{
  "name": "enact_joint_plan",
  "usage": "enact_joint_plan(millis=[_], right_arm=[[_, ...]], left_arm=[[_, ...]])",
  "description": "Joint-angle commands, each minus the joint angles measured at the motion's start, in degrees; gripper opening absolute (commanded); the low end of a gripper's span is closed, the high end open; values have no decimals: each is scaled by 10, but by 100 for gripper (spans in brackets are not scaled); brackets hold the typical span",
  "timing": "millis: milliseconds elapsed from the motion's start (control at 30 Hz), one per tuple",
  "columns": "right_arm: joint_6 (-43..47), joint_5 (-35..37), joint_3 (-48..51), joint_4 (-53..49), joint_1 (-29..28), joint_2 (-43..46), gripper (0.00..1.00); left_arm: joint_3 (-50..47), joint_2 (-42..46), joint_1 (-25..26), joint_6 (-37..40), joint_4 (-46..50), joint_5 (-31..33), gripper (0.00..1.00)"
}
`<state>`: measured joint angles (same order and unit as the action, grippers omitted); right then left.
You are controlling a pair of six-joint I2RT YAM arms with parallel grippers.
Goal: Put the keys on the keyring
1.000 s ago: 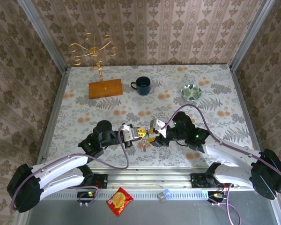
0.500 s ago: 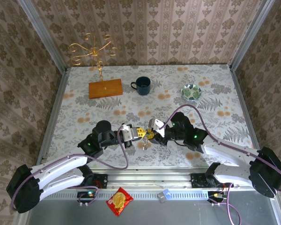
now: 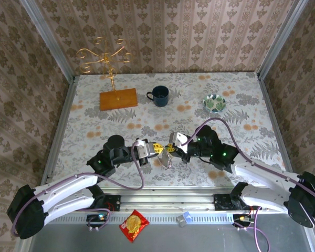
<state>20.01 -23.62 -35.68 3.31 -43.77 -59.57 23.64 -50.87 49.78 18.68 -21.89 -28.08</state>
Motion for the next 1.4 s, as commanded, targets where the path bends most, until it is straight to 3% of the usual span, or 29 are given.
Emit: enact_joint_plan(millis=[0, 367, 500, 667, 767, 900, 1033, 1100, 1267, 1367], right_arm=[[19, 15, -29, -31, -4, 24, 2], [43, 40, -47, -76, -5, 37, 1], [65, 61, -67, -115, -6, 36, 0], [85, 88, -96, -169, -8, 37, 0], [87, 100, -112, -187, -12, 31, 1], [83, 104, -137, -182, -39, 2, 1], [72, 104, -174, -154, -87, -52, 1], [53, 94, -194, -121, -111, -85, 1], [-24, 7, -226, -12, -140, -168, 3], [-48, 8, -230, 13, -142, -222, 3]], left_arm=[[2, 10, -2, 6, 13, 13, 0], [11, 0, -2, 14, 43, 15, 0], [7, 1, -2, 10, 27, 25, 27], [-19, 26, -2, -3, -32, 79, 47], [-44, 59, -2, -19, -67, 162, 54], [-69, 137, -3, -36, -67, 320, 59], [-79, 243, -10, -53, -19, 499, 63], [-73, 292, -20, -64, 24, 556, 65], [-62, 365, -50, -89, 109, 606, 65], [-56, 372, -63, -100, 131, 635, 66]])
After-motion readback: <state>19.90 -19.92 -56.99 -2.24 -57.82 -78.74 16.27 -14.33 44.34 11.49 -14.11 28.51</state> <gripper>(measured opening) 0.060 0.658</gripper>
